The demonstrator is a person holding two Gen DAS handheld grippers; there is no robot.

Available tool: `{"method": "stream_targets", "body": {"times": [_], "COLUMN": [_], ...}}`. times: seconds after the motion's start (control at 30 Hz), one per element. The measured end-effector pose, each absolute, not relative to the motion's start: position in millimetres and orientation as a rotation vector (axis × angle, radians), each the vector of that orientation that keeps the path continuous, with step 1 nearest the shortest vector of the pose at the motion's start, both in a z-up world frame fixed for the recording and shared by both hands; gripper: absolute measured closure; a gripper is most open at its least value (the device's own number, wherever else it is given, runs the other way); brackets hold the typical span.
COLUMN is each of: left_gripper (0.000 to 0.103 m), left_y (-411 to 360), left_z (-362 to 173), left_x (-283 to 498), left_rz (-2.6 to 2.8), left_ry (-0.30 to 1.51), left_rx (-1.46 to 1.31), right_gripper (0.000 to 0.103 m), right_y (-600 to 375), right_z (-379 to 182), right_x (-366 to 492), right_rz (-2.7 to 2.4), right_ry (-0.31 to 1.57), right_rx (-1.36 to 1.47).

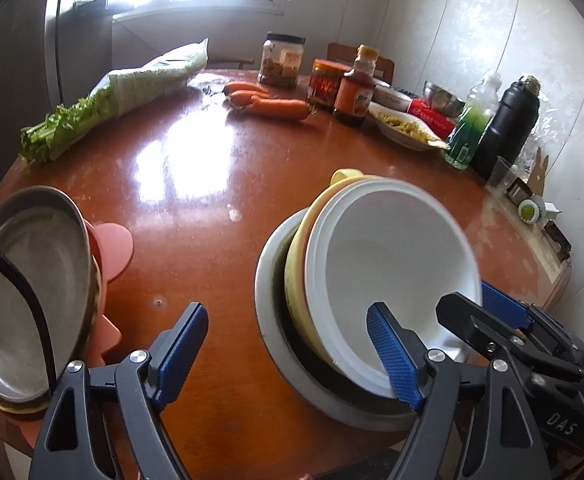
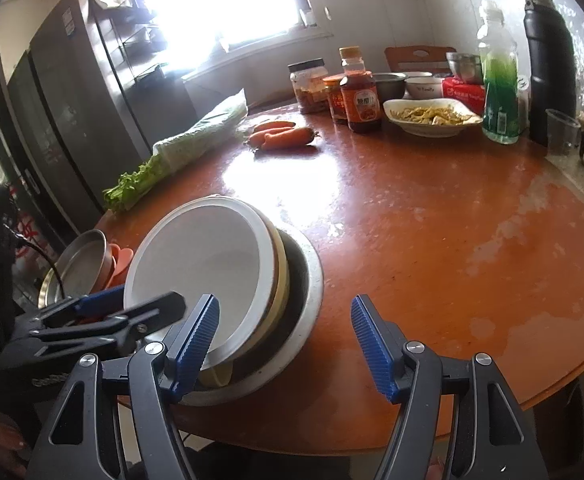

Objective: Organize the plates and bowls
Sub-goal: 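Close both grippers on the rim of the nested bowl stack, then lift the bowl stack and carry it toward the silver tray stack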

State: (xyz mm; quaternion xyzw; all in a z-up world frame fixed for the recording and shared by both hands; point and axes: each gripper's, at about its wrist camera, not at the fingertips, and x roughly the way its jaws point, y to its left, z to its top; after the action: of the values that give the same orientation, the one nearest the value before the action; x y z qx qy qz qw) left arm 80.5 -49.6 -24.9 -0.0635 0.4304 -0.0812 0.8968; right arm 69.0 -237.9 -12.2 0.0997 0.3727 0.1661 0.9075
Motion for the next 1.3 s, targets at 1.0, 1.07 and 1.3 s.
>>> {"method": "stream_targets", "body": {"times": [1.0,1.07,1.3], "left_gripper": [0.050,0.050,0.050], "left_y": [-58,-57,-52], "left_z": [-32,-28,-9], "left_x": [85,82,71], "left_rz": [-0.259,-0.253,-0.239], "left_ry": [0.901,0.889,0.846], "left_rx": [-0.198,-0.191,-0.171], "right_gripper": [0.063,0.063,0.063], "right_y": [-234,-232,-225], "right_z": [-20,-17,0], "right_x": [75,74,67], "right_rz": [0.366,0.372,0.397], "right_ry": [0.771,0.765,0.730], "right_rx": [0.223,0.223,0.215]}}
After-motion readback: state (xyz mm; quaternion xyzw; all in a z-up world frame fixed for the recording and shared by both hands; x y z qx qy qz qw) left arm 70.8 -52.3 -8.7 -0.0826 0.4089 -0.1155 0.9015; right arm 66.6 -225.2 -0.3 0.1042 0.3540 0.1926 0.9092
